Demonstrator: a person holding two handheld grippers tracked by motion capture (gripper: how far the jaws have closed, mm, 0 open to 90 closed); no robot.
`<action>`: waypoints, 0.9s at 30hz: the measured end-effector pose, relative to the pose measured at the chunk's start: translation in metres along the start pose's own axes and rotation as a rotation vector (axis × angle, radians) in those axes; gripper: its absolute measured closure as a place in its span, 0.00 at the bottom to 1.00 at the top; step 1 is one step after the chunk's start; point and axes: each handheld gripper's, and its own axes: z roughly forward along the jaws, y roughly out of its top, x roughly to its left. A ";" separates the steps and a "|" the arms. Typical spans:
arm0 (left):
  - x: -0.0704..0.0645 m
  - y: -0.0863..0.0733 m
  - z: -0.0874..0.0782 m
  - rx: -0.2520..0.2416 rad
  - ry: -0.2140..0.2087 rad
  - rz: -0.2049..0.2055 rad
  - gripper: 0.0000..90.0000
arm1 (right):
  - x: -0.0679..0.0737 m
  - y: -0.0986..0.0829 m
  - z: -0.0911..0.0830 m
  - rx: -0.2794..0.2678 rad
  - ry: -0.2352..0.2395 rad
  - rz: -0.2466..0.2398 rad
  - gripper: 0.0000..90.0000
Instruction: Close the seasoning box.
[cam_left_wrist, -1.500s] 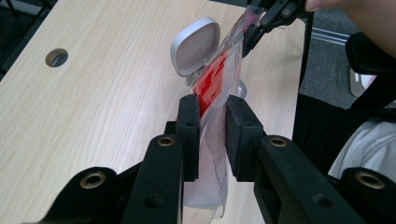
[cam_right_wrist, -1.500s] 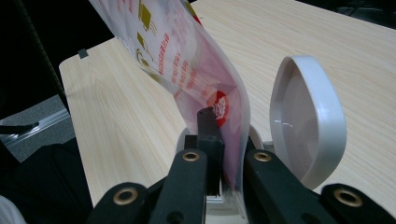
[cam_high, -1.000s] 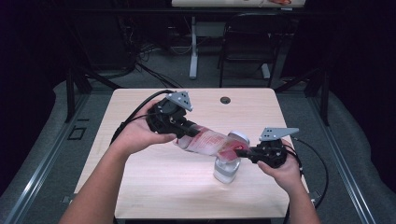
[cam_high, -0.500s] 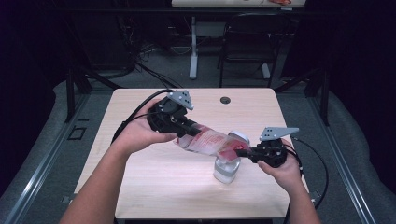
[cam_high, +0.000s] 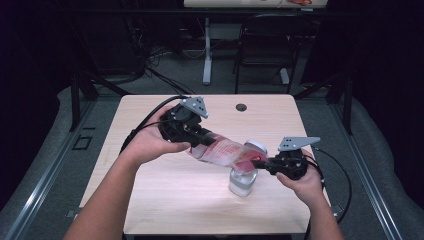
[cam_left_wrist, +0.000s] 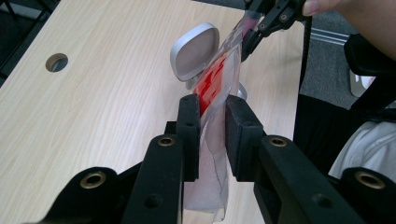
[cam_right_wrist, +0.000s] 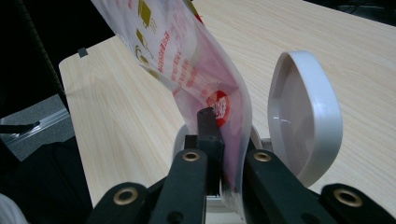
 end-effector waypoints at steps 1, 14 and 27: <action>0.000 0.000 0.000 0.001 0.001 0.000 0.86 | 0.000 0.000 0.000 0.002 0.000 -0.001 0.99; 0.000 0.003 0.004 0.008 -0.010 0.009 0.87 | 0.003 -0.002 -0.008 0.014 0.004 0.009 1.00; -0.001 0.005 0.002 0.005 -0.001 0.012 0.87 | 0.003 -0.001 -0.010 0.007 0.001 0.010 1.00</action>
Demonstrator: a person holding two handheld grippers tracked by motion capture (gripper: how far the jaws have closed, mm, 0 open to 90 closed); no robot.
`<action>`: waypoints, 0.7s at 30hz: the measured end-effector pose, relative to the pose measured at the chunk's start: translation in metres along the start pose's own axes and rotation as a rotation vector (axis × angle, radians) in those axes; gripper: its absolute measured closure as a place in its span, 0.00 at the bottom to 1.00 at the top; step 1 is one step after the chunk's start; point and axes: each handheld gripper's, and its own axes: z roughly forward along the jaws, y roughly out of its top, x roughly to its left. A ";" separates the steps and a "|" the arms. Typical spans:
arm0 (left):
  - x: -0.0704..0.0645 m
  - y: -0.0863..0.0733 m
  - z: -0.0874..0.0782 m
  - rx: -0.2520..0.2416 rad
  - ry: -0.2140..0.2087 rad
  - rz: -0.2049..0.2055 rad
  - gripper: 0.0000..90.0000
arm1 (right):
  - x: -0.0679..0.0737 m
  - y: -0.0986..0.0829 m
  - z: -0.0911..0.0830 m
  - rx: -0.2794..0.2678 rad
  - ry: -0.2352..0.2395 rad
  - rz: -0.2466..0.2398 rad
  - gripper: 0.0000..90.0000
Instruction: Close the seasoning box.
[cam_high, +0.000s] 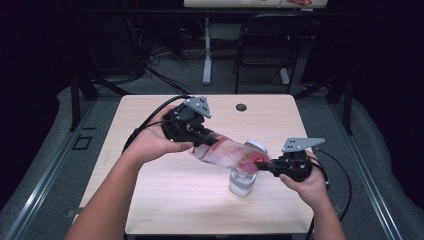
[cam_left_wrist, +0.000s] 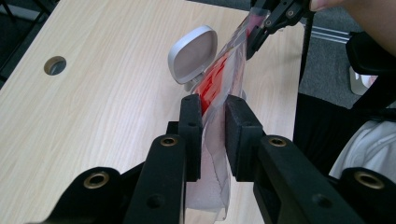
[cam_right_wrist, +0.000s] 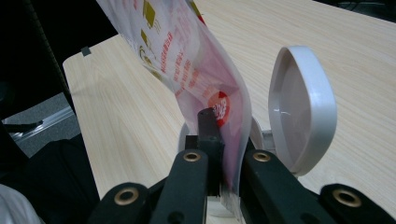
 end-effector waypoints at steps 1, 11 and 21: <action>0.000 0.000 -0.001 0.000 0.001 -0.003 0.87 | 0.000 0.000 0.001 -0.001 0.002 0.000 1.00; -0.001 -0.002 -0.003 0.002 0.009 -0.004 0.87 | 0.002 0.002 0.006 -0.001 0.007 -0.006 1.00; -0.001 -0.001 -0.002 -0.001 0.007 -0.002 0.87 | 0.000 0.002 0.004 -0.004 0.004 -0.004 1.00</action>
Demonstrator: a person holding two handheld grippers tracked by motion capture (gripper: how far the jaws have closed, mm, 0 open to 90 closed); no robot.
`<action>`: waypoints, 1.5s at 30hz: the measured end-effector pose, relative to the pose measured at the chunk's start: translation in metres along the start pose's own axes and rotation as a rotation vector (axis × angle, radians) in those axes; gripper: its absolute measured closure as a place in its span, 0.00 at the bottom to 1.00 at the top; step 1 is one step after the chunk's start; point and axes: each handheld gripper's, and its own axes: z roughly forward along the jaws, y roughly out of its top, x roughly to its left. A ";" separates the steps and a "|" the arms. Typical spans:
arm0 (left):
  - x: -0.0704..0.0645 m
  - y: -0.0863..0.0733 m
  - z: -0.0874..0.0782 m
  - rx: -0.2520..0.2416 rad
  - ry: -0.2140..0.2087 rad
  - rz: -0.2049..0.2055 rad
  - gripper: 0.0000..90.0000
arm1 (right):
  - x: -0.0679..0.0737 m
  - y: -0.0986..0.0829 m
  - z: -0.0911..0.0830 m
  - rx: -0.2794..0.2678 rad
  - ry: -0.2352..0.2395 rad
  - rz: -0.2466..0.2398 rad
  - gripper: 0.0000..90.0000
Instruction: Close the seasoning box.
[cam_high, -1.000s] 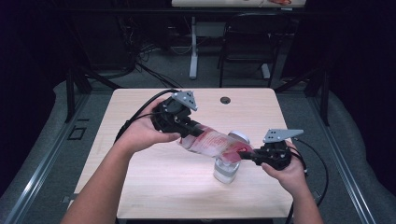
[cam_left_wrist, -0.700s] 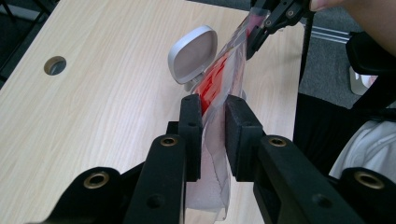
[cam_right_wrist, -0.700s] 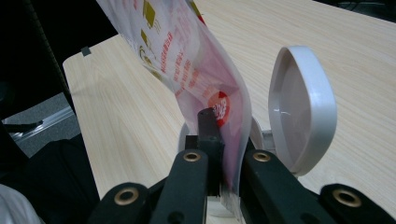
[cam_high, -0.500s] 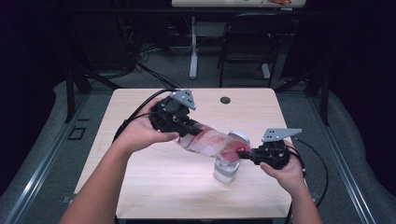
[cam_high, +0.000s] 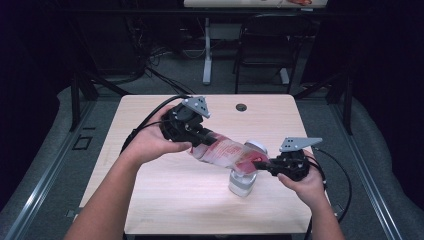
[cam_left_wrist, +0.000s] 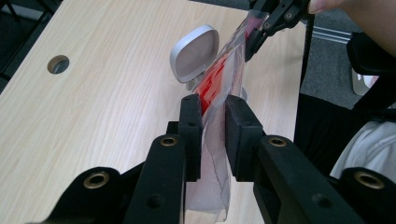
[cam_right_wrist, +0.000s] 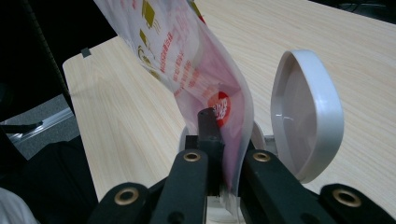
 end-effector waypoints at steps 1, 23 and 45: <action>0.000 0.000 0.000 0.001 0.000 -0.002 0.87 | 0.000 0.000 0.000 0.002 -0.001 -0.002 1.00; 0.005 -0.027 -0.003 -0.011 0.002 -0.051 0.86 | 0.007 0.007 0.003 -0.016 0.004 -0.025 0.99; 0.012 -0.064 0.001 -0.043 -0.011 -0.114 0.86 | 0.008 0.007 0.008 -0.112 0.031 -0.013 0.94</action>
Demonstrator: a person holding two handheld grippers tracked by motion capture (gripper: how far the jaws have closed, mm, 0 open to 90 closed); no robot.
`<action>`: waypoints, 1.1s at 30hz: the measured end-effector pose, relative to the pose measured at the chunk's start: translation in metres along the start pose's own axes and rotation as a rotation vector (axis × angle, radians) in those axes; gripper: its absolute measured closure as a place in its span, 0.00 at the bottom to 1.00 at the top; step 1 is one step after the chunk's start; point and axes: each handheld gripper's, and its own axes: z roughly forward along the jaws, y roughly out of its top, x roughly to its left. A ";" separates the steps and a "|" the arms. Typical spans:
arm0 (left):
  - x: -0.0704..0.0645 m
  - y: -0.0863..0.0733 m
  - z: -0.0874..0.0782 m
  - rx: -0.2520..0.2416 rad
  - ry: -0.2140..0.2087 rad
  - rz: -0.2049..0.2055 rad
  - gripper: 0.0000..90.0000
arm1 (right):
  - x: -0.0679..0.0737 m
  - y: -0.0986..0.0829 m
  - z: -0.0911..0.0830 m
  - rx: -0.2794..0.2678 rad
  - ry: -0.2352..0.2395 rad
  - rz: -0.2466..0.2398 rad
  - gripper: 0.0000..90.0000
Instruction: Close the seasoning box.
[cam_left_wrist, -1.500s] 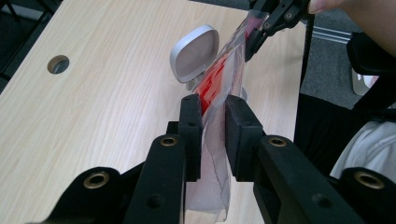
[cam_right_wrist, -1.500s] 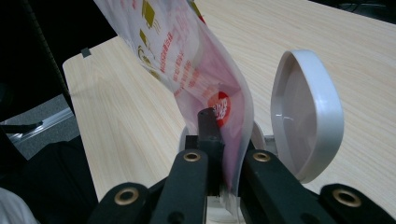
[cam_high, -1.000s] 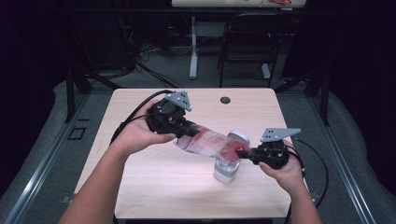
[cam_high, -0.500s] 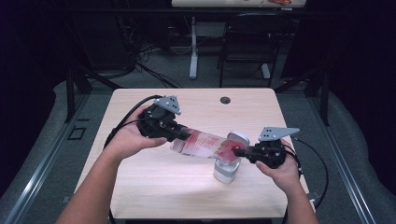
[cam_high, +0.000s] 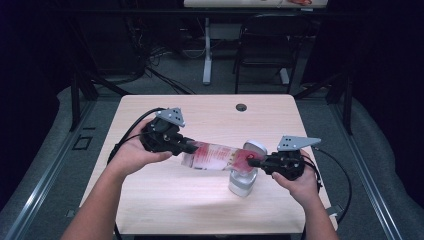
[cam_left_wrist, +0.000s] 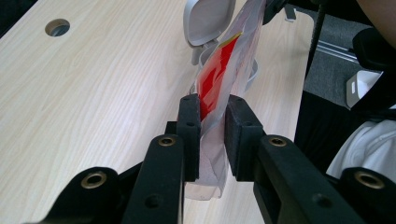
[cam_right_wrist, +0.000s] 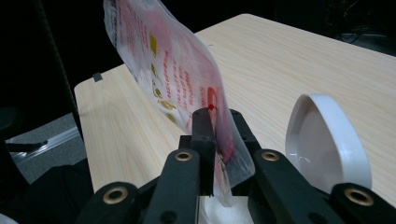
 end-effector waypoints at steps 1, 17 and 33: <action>0.000 -0.001 0.000 0.002 -0.001 0.001 0.86 | 0.000 0.000 0.000 -0.001 0.001 0.001 0.93; 0.005 -0.020 0.005 -0.027 -0.015 -0.042 0.86 | -0.005 -0.010 0.007 0.015 0.033 -0.005 0.87; 0.009 -0.035 0.007 -0.043 -0.018 -0.068 0.86 | -0.011 -0.018 0.012 0.048 0.055 0.001 0.89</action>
